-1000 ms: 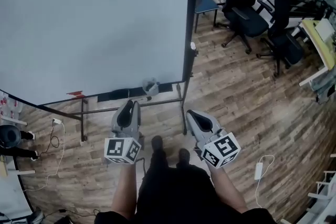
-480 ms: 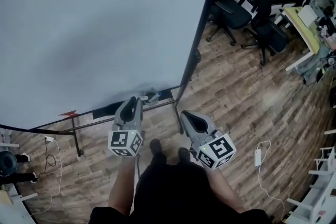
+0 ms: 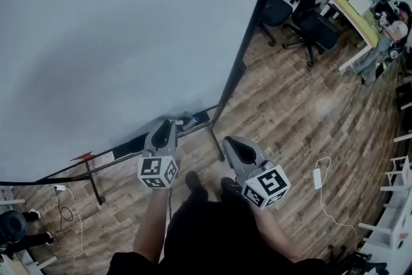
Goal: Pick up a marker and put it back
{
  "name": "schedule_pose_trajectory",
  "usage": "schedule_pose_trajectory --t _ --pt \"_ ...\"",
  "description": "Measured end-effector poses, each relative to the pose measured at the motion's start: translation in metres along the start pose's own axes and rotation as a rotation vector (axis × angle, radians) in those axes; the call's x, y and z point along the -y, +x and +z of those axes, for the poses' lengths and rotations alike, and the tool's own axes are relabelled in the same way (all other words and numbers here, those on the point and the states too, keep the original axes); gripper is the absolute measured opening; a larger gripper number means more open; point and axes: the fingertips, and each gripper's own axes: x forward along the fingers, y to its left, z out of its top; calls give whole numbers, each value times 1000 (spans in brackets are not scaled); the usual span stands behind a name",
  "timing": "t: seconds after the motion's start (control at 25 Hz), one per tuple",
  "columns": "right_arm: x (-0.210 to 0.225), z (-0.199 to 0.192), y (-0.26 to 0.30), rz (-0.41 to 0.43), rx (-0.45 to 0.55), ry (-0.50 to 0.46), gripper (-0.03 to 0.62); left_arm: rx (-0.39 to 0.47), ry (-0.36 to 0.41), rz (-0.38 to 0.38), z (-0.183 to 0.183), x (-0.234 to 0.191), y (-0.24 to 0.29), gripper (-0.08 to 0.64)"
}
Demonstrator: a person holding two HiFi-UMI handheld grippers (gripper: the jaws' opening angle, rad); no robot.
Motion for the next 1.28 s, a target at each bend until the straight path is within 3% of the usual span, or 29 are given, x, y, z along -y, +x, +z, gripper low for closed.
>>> schedule_pose_trajectory --t 0.8,1.28 --pt "-21 -10 16 7 -23 7 2 -90 2 -71 -36 -4 6 92" --pt "-28 -9 10 13 -2 0 2 -70 9 -87 -34 -1 -2 100"
